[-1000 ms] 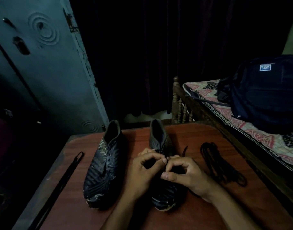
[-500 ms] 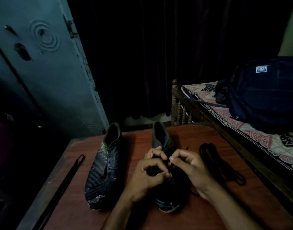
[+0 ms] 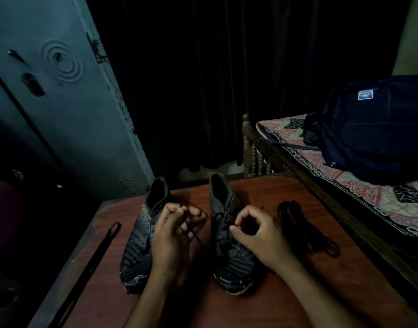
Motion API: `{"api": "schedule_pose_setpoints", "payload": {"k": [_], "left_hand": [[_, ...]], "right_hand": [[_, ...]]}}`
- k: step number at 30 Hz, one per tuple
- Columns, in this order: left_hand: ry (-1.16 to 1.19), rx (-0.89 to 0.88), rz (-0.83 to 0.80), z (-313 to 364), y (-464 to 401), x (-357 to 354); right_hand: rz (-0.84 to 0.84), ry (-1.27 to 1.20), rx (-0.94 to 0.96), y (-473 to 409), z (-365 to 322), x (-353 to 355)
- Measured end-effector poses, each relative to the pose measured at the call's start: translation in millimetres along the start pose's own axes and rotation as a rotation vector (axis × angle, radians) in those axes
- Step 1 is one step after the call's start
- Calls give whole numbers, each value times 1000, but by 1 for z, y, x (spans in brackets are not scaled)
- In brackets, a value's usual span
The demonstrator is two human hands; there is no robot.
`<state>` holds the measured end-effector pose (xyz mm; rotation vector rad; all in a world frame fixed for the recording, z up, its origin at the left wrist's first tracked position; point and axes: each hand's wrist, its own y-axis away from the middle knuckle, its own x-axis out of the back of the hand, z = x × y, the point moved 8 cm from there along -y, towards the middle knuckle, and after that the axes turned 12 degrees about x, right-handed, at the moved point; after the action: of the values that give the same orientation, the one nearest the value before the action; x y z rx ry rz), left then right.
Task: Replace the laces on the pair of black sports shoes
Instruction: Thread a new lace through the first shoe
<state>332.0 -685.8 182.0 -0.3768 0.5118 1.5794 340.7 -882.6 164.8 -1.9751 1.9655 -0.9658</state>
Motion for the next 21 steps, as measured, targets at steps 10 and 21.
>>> {"api": "schedule_pose_setpoints", "payload": {"k": [10,21], "left_hand": [[-953,-306,180,38,31,10],[-1324,-445,71,-12,36,-22]], "right_hand": [[-41,152,23,0,5,0],[-83,358,146,1,-6,-7]]}}
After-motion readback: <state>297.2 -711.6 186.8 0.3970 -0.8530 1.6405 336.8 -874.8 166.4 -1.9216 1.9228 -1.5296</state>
